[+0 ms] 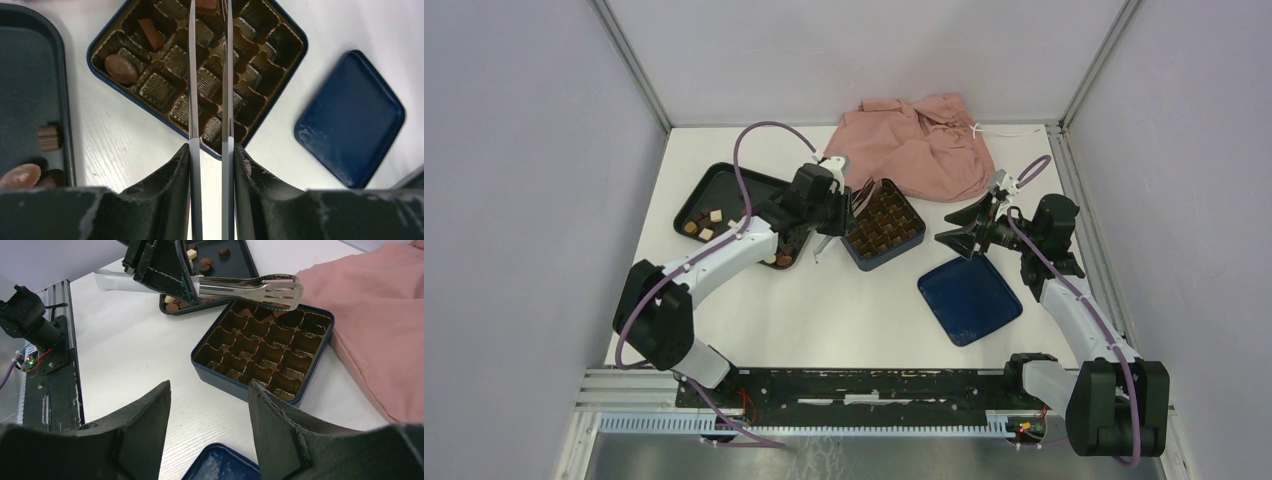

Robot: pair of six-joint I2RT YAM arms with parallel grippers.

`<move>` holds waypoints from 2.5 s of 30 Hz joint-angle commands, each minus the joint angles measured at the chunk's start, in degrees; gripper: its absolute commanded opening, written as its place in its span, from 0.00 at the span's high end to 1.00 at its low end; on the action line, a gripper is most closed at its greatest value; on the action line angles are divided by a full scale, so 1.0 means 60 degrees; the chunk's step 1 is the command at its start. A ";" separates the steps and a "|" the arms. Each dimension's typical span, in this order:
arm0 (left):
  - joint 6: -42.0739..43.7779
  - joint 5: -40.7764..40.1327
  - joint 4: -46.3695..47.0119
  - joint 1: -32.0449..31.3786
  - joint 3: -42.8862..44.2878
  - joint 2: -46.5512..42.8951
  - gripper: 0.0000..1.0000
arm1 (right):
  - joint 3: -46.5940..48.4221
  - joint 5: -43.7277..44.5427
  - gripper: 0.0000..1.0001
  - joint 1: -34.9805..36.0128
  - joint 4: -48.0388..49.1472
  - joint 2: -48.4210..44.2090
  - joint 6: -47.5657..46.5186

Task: Pack the chocolate
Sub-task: Place the fake chocolate in the packing box, then pick up the fake chocolate from the plate.

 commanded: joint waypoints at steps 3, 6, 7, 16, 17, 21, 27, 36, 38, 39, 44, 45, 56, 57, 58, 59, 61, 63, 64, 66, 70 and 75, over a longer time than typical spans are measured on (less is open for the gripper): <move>0.1120 -0.1400 -0.0124 -0.0252 0.1018 0.0681 0.98 | 0.0373 0.0009 0.37 0.0027 0.0088 -0.0014 -0.0177; 0.1222 -0.1601 -0.0112 -0.0303 0.1126 0.0890 0.97 | 0.0365 0.0000 0.36 0.0036 0.0096 0.0005 -0.0177; 0.1257 -0.1633 -0.0112 -0.0326 0.1175 0.0957 0.97 | 0.0365 0.0003 0.37 0.0036 0.0098 0.0019 -0.0185; 0.1331 -0.1760 -0.0188 -0.0377 0.1510 0.1422 0.90 | 0.0381 0.0001 0.36 0.0029 0.0077 0.0016 -0.0200; 0.1320 -0.1797 -0.0218 -0.0379 0.1519 0.1450 0.86 | 0.0379 -0.0005 0.36 0.0027 0.0073 0.0016 -0.0206; 0.1287 -0.1866 -0.0319 -0.0393 0.1585 0.1585 0.75 | 0.0394 -0.0027 0.36 0.0030 0.0058 -0.0013 -0.0203; 0.1204 -0.1930 -0.0415 -0.0425 0.1655 0.1664 0.65 | 0.0394 -0.0037 0.37 0.0027 0.0063 -0.0057 -0.0209; 0.1129 -0.1972 -0.0562 -0.0443 0.1842 0.1668 0.59 | 0.0398 -0.0036 0.36 0.0037 0.0044 -0.0116 -0.0221; 0.1111 -0.1972 -0.0577 -0.0438 0.1838 0.1654 0.58 | 0.0398 -0.0051 0.37 0.0034 0.0044 -0.0109 -0.0221; 0.1108 -0.1972 -0.0580 -0.0438 0.1848 0.1633 0.58 | 0.0399 -0.0057 0.37 0.0036 0.0051 -0.0109 -0.0222; 0.1052 -0.2018 -0.0582 -0.0450 0.1838 0.1422 0.59 | 0.0398 -0.0048 0.37 0.0035 0.0056 -0.0115 -0.0216; 0.1027 -0.2016 -0.0568 -0.0451 0.1821 0.1344 0.59 | 0.0399 -0.0058 0.37 0.0029 0.0048 -0.0115 -0.0217; 0.0795 -0.1687 -0.0651 -0.0418 0.1442 -0.0117 0.60 | 0.0409 -0.0061 0.37 0.0032 0.0035 -0.0158 -0.0257; 0.0764 -0.1656 -0.0725 -0.0401 0.1388 -0.0297 0.60 | 0.0409 -0.0056 0.36 0.0036 0.0030 -0.0167 -0.0262; 0.0709 -0.1642 -0.0826 -0.0382 0.1330 -0.0482 0.60 | 0.0409 -0.0059 0.36 0.0035 0.0028 -0.0169 -0.0253; 0.0675 -0.1636 -0.0950 -0.0341 0.1261 -0.0657 0.59 | 0.0409 -0.0067 0.36 0.0030 0.0034 -0.0175 -0.0253; 0.0595 -0.1651 -0.1254 -0.0240 0.1076 -0.1070 0.57 | 0.0412 -0.0075 0.36 0.0034 0.0025 -0.0174 -0.0251; 0.0458 -0.1467 -0.1587 0.0057 0.0819 -0.1480 0.57 | 0.0409 -0.0078 0.36 0.0036 0.0026 -0.0181 -0.0251; 0.0385 -0.1329 -0.1743 0.0250 0.0686 -0.1678 0.57 | 0.0409 -0.0076 0.37 0.0038 0.0018 -0.0189 -0.0256; 0.0296 -0.1114 -0.2173 0.0659 0.0460 -0.2065 0.57 | 0.0409 -0.0079 0.36 0.0038 0.0035 -0.0188 -0.0253; 0.0257 -0.0851 -0.3352 0.1644 0.0174 -0.2705 0.57 | 0.0398 -0.0080 0.37 0.0038 0.0034 -0.0167 -0.0237; 0.0319 -0.0798 -0.4392 0.2584 -0.0141 -0.3292 0.56 | 0.0401 -0.0077 0.36 0.0038 0.0038 -0.0156 -0.0243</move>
